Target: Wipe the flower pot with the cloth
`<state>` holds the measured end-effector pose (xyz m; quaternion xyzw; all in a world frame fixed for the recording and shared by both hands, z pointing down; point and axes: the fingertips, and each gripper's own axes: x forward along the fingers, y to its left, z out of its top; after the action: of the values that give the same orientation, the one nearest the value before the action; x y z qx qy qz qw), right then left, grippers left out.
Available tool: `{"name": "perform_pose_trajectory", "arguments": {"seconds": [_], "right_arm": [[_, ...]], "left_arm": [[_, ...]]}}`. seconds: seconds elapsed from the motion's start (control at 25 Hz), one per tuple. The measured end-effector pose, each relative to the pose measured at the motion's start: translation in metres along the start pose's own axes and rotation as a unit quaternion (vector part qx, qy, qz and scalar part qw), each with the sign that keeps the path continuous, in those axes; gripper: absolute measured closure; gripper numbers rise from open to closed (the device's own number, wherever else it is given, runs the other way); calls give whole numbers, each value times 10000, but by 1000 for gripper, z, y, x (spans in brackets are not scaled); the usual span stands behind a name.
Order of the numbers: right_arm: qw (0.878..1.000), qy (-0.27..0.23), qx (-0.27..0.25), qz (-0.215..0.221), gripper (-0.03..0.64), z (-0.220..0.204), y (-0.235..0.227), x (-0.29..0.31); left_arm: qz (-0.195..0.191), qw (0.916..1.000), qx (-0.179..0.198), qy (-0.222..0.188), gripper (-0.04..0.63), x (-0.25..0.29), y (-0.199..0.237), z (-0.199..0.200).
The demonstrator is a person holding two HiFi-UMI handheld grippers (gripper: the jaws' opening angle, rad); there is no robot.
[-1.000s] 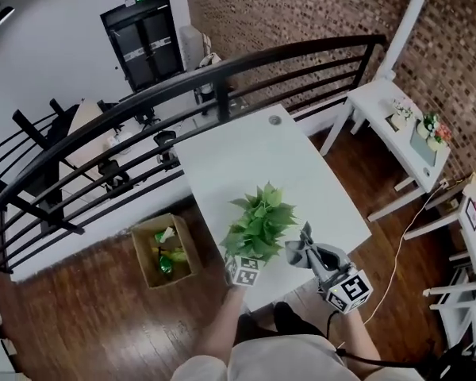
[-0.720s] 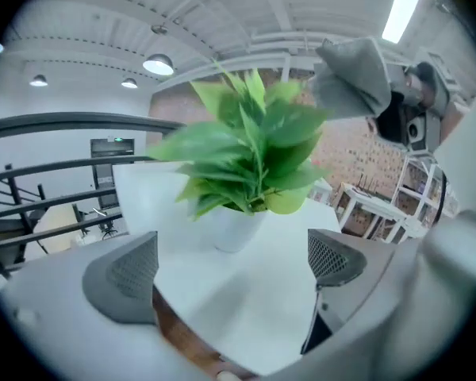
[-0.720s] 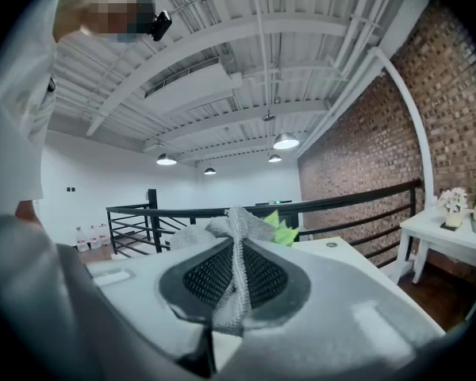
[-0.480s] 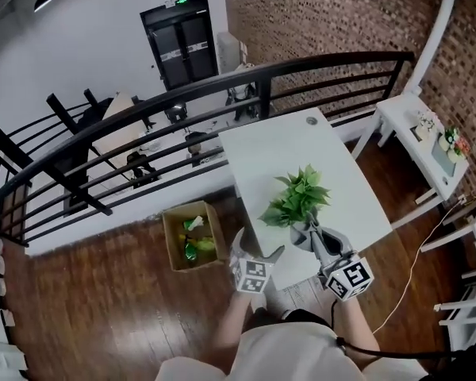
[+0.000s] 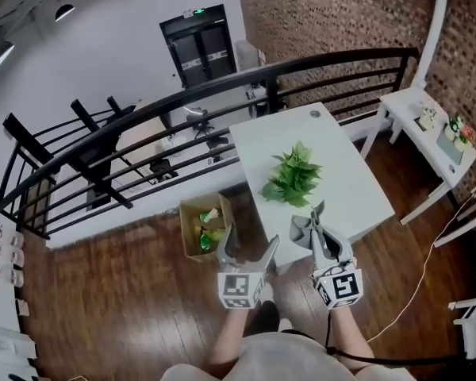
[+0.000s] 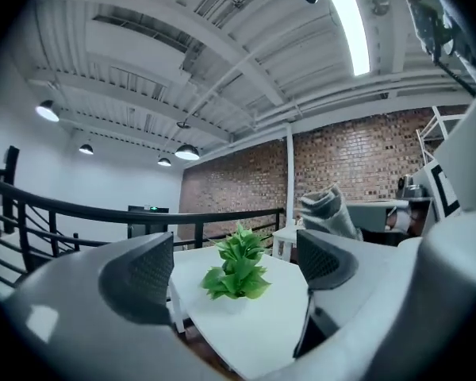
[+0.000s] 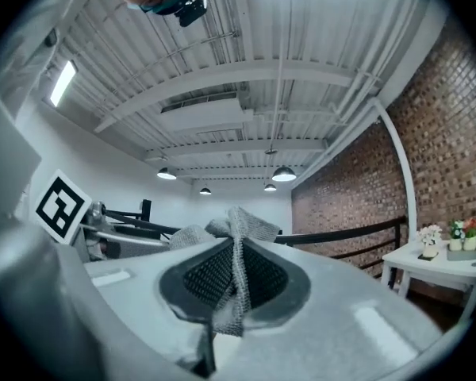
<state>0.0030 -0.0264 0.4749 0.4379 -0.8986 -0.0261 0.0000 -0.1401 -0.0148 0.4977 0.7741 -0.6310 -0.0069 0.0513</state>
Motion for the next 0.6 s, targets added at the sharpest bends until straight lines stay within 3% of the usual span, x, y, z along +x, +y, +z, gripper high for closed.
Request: {"name": "perform_pose_trajectory", "arguments": {"seconds": [0.16,0.32,0.6], "right_arm": [[9994,289,140,-126,603,-3,4,-18],[9997,202,129,33,603,17,37,-27],[9986,-61,-109,517,603,38,119,-8]], "left_arm": [[244,9989,333,-219,84,-35,-6,31],[507,9964,547,-409,84,-74,6,59],[810,9944,349,-575,100,-123,60,61]]}}
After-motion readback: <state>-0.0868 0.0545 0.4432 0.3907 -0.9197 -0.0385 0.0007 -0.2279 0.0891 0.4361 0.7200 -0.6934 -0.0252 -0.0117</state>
